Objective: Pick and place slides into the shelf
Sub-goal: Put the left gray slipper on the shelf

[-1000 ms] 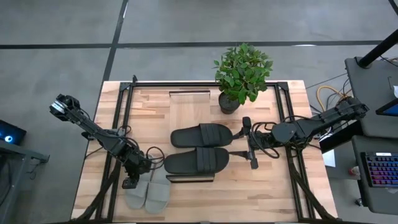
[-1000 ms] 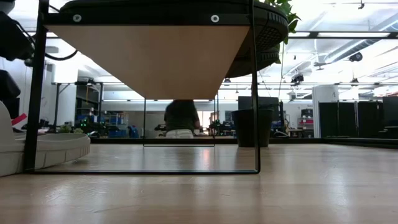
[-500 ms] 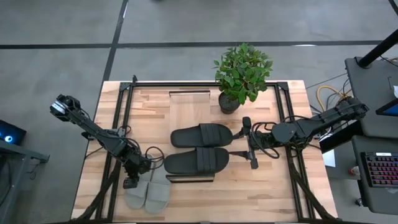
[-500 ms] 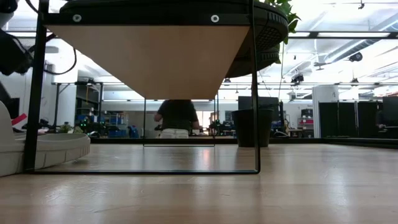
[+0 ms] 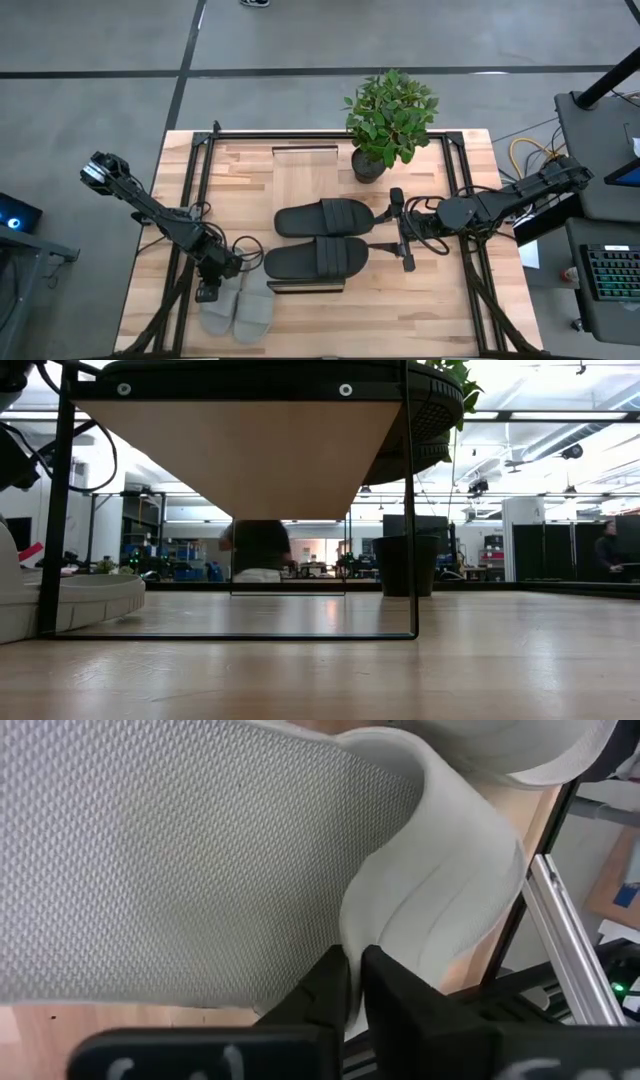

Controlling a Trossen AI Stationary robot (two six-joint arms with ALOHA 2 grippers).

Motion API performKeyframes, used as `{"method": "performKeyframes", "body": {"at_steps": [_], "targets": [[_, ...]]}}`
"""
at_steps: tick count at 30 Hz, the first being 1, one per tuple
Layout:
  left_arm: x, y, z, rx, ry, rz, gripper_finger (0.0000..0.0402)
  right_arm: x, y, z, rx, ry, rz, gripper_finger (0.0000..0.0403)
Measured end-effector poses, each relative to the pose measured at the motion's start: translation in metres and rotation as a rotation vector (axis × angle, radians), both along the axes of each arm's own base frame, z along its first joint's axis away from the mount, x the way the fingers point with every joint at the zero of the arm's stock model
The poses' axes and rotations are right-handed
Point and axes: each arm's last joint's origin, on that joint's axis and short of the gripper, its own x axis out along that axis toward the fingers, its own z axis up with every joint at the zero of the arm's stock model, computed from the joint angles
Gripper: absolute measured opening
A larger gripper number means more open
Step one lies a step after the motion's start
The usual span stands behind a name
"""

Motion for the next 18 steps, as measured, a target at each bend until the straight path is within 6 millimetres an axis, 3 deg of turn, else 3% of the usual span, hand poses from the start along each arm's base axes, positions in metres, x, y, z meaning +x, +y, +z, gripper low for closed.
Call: {"method": "performKeyframes", "body": {"at_steps": [8, 18], "targets": [[-0.002, 0.001, 0.003, -0.017, 0.001, 0.001, 0.0002, 0.0, 0.0, 0.0, -0.003, 0.0, 0.0, 0.0219], [-0.017, 0.011, 0.024, 0.025, 0.09, 0.016, 0.0001, 0.0, 0.0, 0.0, -0.003, -0.001, 0.0, 0.0219]]}}
